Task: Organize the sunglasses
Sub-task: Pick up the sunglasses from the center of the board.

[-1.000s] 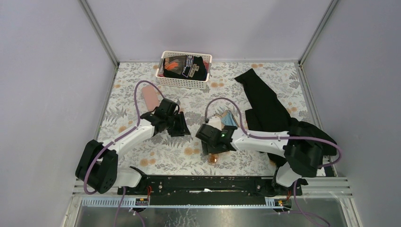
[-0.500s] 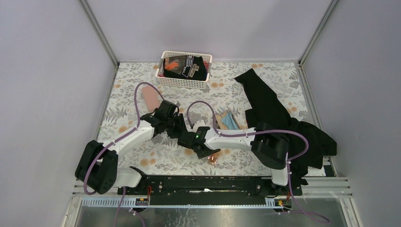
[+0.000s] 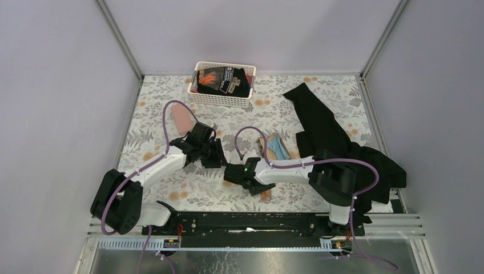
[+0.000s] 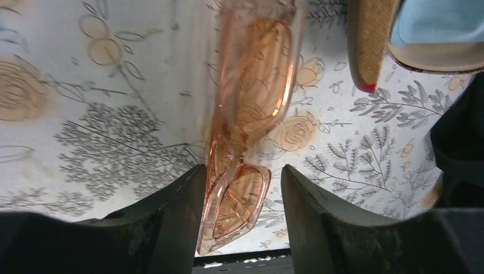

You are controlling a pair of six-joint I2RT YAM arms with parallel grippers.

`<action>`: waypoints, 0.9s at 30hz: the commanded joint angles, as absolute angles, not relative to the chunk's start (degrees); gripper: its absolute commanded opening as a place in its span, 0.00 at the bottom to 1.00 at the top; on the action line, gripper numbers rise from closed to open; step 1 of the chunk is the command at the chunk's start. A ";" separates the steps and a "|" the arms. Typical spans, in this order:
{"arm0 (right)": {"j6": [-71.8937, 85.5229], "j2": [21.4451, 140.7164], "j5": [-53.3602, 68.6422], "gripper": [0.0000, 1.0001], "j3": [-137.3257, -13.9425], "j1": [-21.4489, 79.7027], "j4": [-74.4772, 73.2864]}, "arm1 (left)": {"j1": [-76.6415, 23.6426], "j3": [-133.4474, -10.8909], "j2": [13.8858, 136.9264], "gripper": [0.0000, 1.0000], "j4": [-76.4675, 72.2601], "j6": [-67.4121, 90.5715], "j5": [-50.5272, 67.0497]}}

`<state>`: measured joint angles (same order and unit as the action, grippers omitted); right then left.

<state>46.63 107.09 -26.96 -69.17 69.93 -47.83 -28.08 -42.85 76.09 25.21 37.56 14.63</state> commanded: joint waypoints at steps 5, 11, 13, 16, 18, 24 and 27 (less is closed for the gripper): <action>42.33 102.47 -30.39 0.61 -66.93 70.05 -44.91 | -27.60 -42.64 75.68 0.42 21.78 37.19 15.31; 37.77 103.55 -32.59 0.60 -67.35 70.05 -39.93 | -27.34 -43.72 76.35 0.42 22.73 36.83 13.33; 36.76 104.37 -33.79 0.58 -67.67 70.05 -39.26 | -27.18 -43.66 76.59 0.42 22.73 36.74 13.36; 35.70 106.00 -35.88 0.53 -67.94 70.00 -39.17 | -27.07 -43.34 76.78 0.42 22.51 36.82 13.42; 35.35 106.81 -36.39 0.48 -67.80 70.05 -38.97 | -26.99 -43.20 76.90 0.42 22.18 36.92 13.55; 35.84 106.71 -35.86 0.36 -66.94 70.05 -38.36 | -26.90 -43.07 77.04 0.42 21.94 37.18 13.60; 36.27 105.59 -36.18 0.28 -66.72 70.05 -38.52 | -26.89 -43.28 77.16 0.42 21.93 37.18 13.83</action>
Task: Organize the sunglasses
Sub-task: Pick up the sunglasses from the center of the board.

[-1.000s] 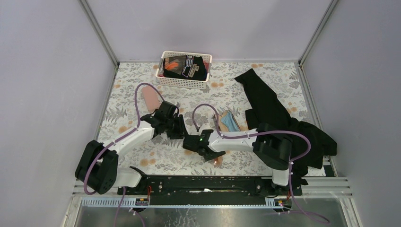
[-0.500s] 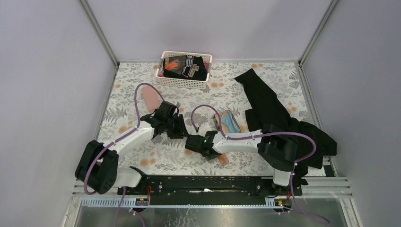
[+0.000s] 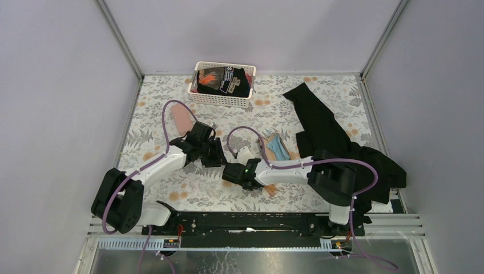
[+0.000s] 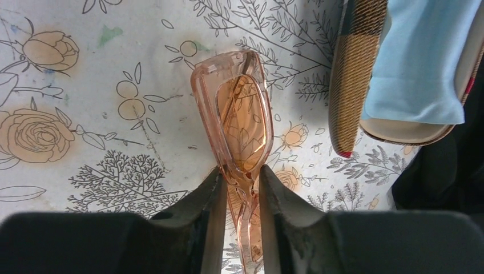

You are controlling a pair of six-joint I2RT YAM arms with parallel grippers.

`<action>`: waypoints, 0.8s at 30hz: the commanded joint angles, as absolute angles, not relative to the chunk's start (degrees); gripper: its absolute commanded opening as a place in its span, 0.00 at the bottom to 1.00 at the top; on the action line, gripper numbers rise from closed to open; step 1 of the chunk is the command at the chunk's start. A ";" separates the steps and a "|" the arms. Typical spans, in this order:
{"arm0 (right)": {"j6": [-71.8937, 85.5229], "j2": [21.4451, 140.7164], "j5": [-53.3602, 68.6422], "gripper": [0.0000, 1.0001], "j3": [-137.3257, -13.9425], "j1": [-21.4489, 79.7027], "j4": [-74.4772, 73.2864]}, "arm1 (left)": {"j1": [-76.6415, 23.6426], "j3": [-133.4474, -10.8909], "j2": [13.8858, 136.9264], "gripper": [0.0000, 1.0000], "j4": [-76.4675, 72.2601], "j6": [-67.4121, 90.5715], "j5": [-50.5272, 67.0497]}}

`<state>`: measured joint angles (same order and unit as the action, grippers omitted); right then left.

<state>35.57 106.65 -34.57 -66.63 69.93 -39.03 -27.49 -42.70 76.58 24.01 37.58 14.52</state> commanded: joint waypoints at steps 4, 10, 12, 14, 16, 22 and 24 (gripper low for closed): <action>36.35 102.85 -37.05 0.10 -67.29 70.05 -39.36 | -26.88 -43.67 76.95 0.42 22.27 37.18 13.77; 35.19 99.89 -36.74 0.00 -68.65 69.96 -39.68 | -26.82 -44.32 76.66 0.42 23.02 37.14 13.27; 35.15 99.26 -36.13 0.00 -68.81 69.85 -39.59 | -26.81 -44.53 76.56 0.42 23.39 36.94 13.10; 35.03 98.28 -35.64 0.00 -68.77 69.67 -39.68 | -26.81 -44.81 76.47 0.42 23.70 36.75 13.10; 34.62 96.84 -35.36 0.00 -68.60 69.08 -39.66 | -26.81 -45.05 76.56 0.42 23.67 36.70 13.34; 30.79 88.49 -35.45 0.00 -66.97 65.34 -38.72 | -26.85 -45.78 78.70 0.42 21.56 37.27 17.55; 28.35 85.63 -35.93 0.00 -66.17 63.93 -37.71 | -26.94 -46.15 79.76 0.42 19.76 38.10 19.71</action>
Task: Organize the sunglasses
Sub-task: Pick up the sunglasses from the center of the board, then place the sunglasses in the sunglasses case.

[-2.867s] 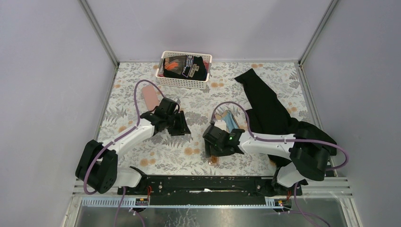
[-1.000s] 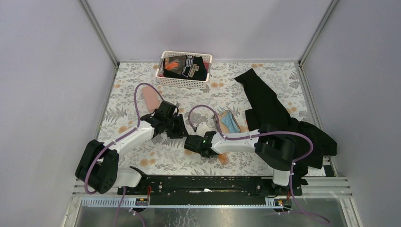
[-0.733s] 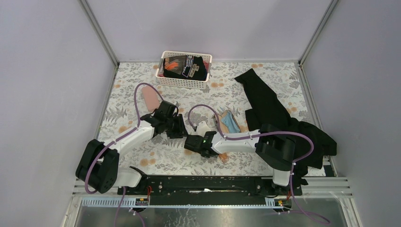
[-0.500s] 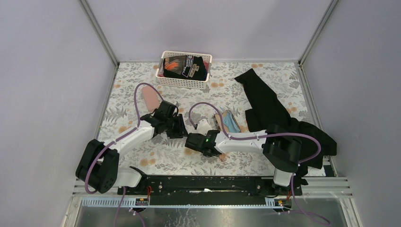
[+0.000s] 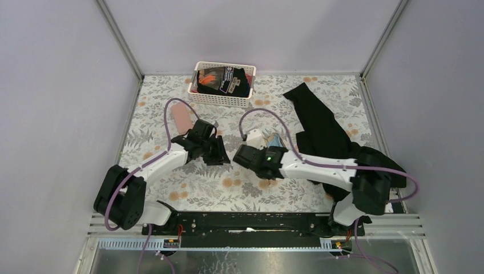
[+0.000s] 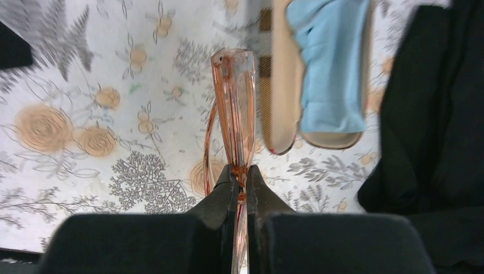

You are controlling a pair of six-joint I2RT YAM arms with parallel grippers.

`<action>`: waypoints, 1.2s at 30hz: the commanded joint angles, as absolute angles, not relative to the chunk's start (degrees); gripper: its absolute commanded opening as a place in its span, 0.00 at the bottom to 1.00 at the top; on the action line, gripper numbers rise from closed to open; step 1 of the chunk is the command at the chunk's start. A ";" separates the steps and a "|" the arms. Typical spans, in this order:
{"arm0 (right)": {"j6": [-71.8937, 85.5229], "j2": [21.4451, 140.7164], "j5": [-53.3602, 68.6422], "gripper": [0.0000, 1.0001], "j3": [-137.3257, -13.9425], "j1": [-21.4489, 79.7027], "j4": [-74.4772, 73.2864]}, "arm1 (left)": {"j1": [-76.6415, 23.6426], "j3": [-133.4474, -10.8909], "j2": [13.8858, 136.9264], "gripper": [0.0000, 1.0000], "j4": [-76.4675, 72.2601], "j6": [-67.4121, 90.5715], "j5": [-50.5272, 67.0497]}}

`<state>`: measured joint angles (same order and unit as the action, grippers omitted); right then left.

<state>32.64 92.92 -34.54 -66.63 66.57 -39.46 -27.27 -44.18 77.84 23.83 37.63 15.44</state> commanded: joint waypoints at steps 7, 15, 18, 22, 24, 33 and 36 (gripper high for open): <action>22.13 83.32 -40.08 0.00 -64.96 56.04 -37.50 | -28.72 -51.23 84.64 0.43 16.45 40.31 23.06; 15.47 89.70 -44.70 0.00 -66.91 53.48 -32.86 | -32.91 -57.56 95.89 0.43 12.50 43.69 24.40; 13.06 91.42 -44.93 0.00 -67.09 53.00 -31.09 | -32.88 -58.11 97.73 0.43 9.95 45.42 25.77; 9.83 93.28 -45.32 0.01 -66.64 52.25 -27.83 | -32.89 -58.63 99.67 0.43 9.25 45.77 26.71; 8.30 94.04 -45.11 0.01 -66.42 51.84 -25.57 | -32.87 -58.78 100.47 0.43 9.12 45.95 27.19; 6.59 96.84 -42.24 0.01 -66.93 50.68 -23.87 | -32.89 -59.43 104.05 0.43 7.64 47.23 29.30; 6.68 97.73 -40.91 0.01 -67.02 50.43 -24.58 | -32.87 -60.01 104.61 0.43 7.38 47.33 29.58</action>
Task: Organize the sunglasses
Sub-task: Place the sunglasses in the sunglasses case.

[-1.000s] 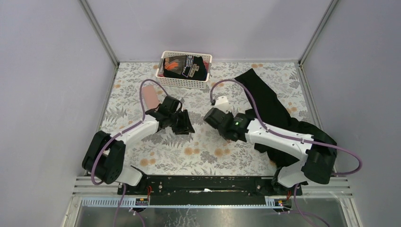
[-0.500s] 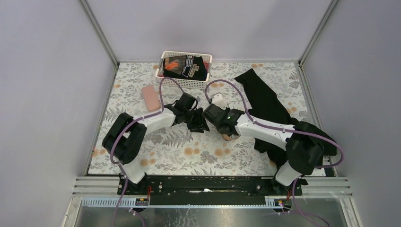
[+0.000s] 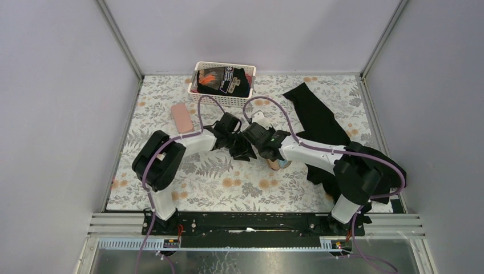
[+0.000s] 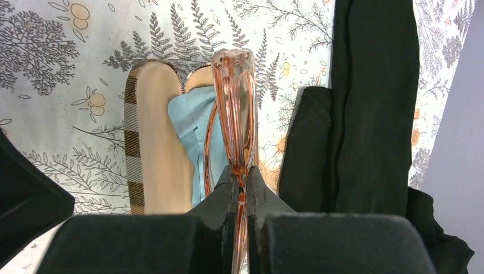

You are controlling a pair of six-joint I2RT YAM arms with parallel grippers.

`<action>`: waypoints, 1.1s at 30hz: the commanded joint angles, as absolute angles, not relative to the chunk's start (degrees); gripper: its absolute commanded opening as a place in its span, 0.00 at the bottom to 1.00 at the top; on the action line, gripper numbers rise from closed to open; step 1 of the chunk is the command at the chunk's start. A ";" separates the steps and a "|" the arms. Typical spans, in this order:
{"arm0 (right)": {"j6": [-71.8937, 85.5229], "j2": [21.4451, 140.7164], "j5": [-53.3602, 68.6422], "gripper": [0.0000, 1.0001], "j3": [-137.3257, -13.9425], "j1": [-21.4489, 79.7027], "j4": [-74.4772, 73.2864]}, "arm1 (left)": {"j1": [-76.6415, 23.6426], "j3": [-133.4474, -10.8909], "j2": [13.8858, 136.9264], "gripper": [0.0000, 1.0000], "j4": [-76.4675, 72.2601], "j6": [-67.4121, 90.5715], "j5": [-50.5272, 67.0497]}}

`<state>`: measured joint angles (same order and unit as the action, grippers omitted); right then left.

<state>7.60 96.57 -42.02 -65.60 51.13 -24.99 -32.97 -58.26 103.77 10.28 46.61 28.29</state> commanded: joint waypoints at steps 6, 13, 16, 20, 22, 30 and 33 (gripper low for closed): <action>8.38 98.26 -38.99 0.01 -69.83 50.42 -28.99 | -32.91 -60.67 105.69 0.43 7.26 47.20 29.87; 13.29 98.79 -38.09 0.01 -75.34 50.44 -36.98 | -32.91 -61.96 107.56 0.43 7.10 47.07 30.41; 17.03 98.91 -37.91 0.01 -78.08 50.44 -40.49 | -32.96 -62.64 108.72 0.43 6.99 46.94 30.65; 24.32 100.07 -36.47 0.04 -81.59 50.43 -44.68 | -32.96 -63.29 110.01 0.43 6.30 47.16 31.17; 27.09 100.55 -35.83 0.06 -82.46 50.43 -45.57 | -32.95 -63.53 110.49 0.43 6.11 47.20 31.43; 36.26 101.55 -32.39 0.04 -83.59 47.98 -47.04 | -33.69 -64.20 111.01 0.43 6.05 47.11 31.72; 37.60 100.51 -31.93 0.03 -81.53 46.34 -45.21 | -33.84 -64.14 111.00 0.43 5.74 47.04 31.87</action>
